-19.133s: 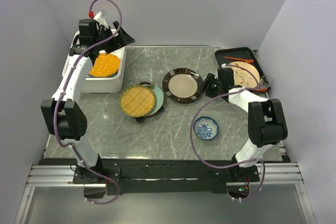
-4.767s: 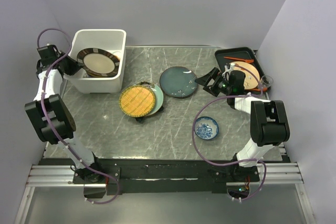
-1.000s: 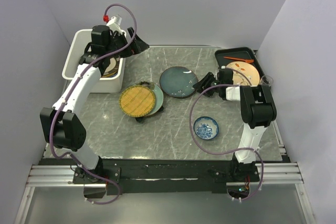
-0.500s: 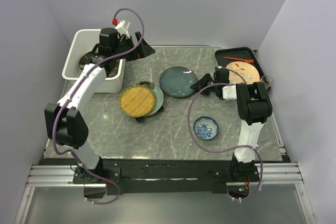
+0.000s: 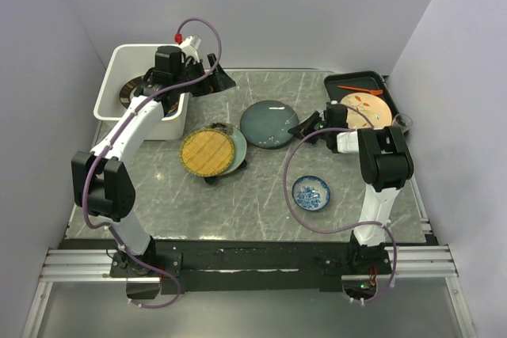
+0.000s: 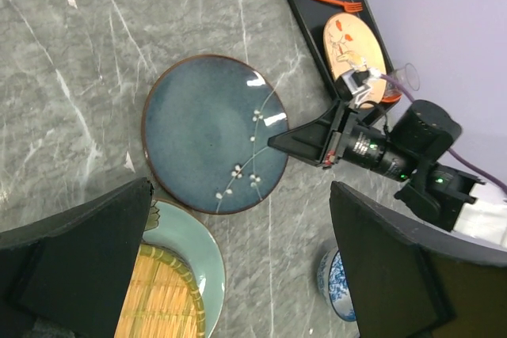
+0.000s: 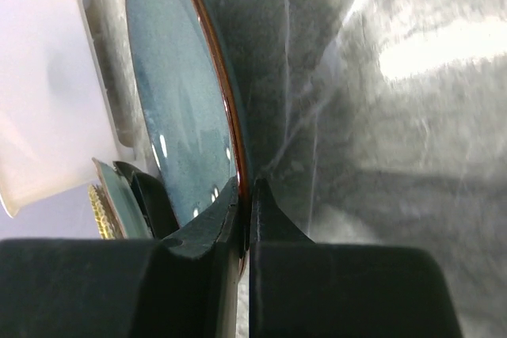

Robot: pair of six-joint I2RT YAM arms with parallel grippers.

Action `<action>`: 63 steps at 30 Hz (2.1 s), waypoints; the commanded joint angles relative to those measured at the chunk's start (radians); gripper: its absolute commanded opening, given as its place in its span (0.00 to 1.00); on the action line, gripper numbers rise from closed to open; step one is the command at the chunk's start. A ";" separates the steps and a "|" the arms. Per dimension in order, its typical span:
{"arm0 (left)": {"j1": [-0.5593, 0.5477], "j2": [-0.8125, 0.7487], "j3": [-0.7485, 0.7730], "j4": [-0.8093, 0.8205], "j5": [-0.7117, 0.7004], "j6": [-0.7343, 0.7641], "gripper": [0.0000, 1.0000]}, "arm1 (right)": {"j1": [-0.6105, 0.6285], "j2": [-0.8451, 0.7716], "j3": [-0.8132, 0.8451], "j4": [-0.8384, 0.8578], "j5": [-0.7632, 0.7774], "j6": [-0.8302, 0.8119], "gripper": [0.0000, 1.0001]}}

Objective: Place the plates into the plastic bin on the countertop
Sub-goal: Pick up the plate at the center of the board.

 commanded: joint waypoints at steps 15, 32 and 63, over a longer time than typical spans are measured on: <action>-0.004 -0.046 -0.042 0.024 -0.012 0.037 0.99 | -0.025 -0.257 -0.042 0.072 0.068 0.010 0.00; -0.004 -0.040 -0.071 0.049 0.020 0.021 0.99 | -0.049 -0.395 -0.037 0.091 -0.003 0.019 0.00; 0.001 0.039 -0.094 0.147 0.160 -0.052 0.98 | -0.017 -0.394 -0.060 0.465 -0.239 0.167 0.00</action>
